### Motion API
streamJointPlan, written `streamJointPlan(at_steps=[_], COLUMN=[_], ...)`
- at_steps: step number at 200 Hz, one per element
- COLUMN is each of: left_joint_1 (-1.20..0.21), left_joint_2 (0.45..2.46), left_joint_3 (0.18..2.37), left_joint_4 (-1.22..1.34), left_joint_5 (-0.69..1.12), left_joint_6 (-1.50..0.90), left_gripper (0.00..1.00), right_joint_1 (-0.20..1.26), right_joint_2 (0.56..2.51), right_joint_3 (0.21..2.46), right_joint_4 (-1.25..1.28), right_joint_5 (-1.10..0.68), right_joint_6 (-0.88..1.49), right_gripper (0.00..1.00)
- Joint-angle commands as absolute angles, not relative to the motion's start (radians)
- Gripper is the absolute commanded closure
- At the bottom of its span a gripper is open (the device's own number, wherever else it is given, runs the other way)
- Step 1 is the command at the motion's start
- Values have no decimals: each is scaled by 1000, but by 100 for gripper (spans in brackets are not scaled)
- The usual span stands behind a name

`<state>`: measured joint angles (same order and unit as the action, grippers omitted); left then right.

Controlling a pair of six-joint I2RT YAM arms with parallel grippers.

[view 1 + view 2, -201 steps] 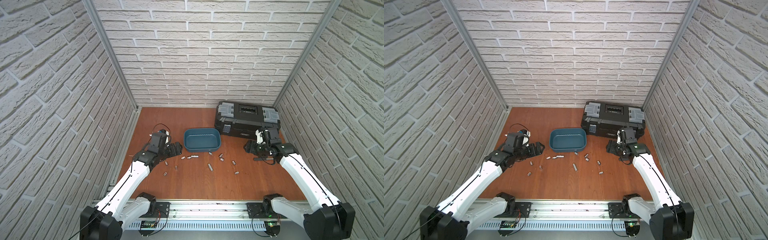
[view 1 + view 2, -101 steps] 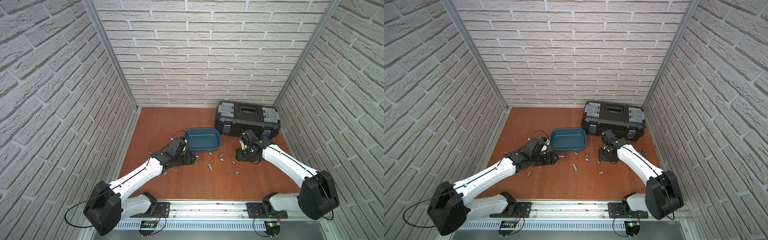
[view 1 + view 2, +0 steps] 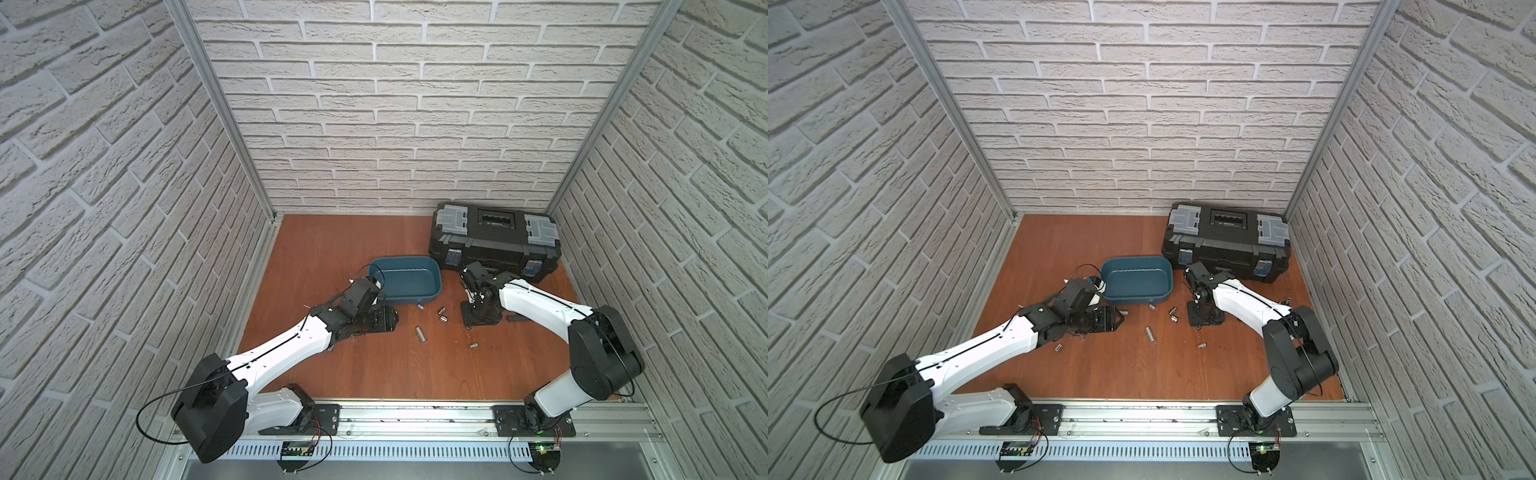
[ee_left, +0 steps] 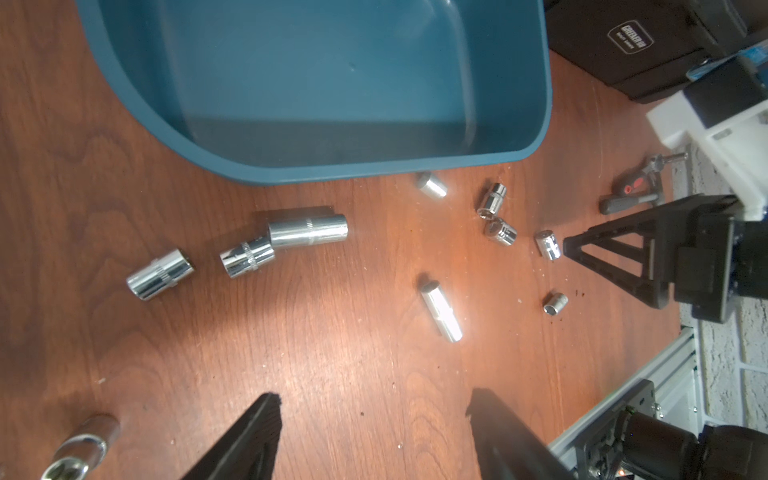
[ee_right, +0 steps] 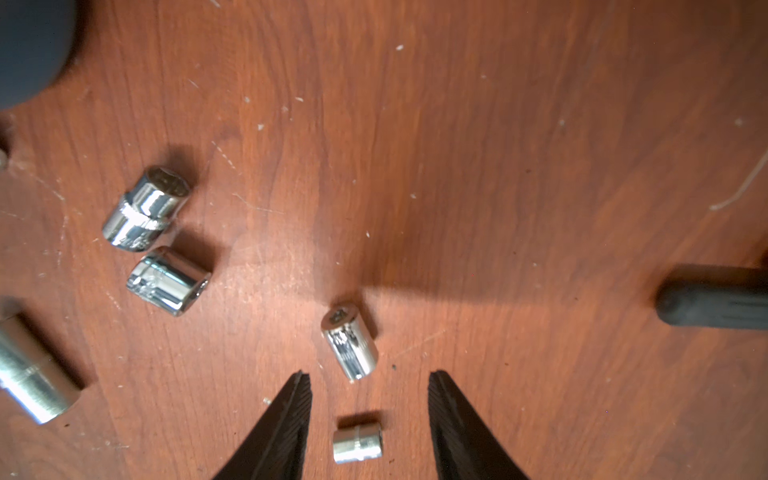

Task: Put the socket on the desktop into the storage box
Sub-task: Pick up the socket head from the center of the board.

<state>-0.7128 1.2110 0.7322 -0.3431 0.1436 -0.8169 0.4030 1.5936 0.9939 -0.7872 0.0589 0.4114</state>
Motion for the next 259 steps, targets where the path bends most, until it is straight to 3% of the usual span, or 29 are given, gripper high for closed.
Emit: streamJointPlan(at_steps=[1, 239, 259], left_joint_1=[-723, -727, -727], left_joint_2=[1215, 1196, 1191], left_joint_3=[714, 680, 680], left_joint_4=[-305, -305, -310], left_joint_5=[134, 116, 111], left_joint_6=[-830, -866, -872], left_gripper=[23, 23, 23], right_joint_1=[416, 444, 446], right_joint_2=[1616, 1686, 1684], right_joint_3=[1023, 958, 955], right_joint_4=[-768, -713, -709], right_joint_5=[64, 25, 20], right_joint_6=[403, 450, 452], right_gripper=[50, 69, 76])
